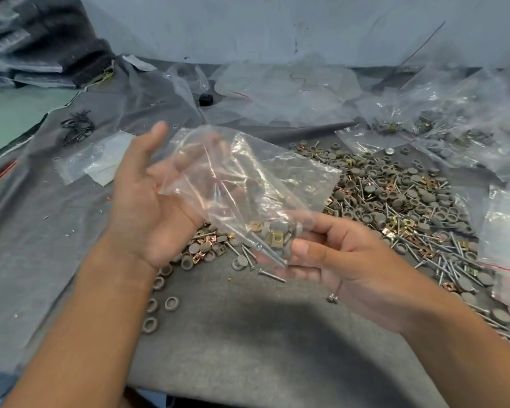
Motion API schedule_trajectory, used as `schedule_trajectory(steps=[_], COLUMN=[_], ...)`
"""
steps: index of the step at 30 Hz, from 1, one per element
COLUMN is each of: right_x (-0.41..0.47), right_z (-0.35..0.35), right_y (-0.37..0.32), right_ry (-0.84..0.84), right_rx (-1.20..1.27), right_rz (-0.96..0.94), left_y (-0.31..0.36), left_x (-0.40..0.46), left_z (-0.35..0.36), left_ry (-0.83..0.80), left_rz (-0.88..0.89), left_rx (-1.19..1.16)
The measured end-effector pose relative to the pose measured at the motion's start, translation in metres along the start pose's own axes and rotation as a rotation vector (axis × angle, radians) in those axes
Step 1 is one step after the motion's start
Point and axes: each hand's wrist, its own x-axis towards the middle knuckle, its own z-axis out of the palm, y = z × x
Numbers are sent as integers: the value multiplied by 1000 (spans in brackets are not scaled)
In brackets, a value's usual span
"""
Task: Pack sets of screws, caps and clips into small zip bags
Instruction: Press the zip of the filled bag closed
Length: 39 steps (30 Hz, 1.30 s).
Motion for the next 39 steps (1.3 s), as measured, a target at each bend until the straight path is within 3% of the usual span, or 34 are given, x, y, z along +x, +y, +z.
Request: schedule_trajectory(steps=[6, 9, 12, 15, 17, 20, 25, 39], right_x=[10, 13, 10, 5, 2, -1, 0, -2], right_z=[-16, -26, -39, -40, -33, -18, -5, 10], right_y=[12, 9, -3, -17, -21, -20, -17, -8], right_ry=[111, 140, 240, 395, 462, 408, 443, 545], right_rx=[5, -232, -368, -414, -508, -577, -629, -762], right_rz=[105, 110, 40, -160, -332, -468, -522, -583], left_y=[0, -5, -8, -14, -19, -25, -30, -32], left_x=[4, -1, -6, -10, -12, -14, -16, -26], left_z=[-8, 2, 10, 17, 21, 26, 32, 42], left_ry=[36, 60, 78, 21, -24, -99, -140, -70], left_rz=[267, 427, 617, 721, 741, 714, 705, 810], left_rx=[435, 570, 645, 675, 694, 683, 726, 961])
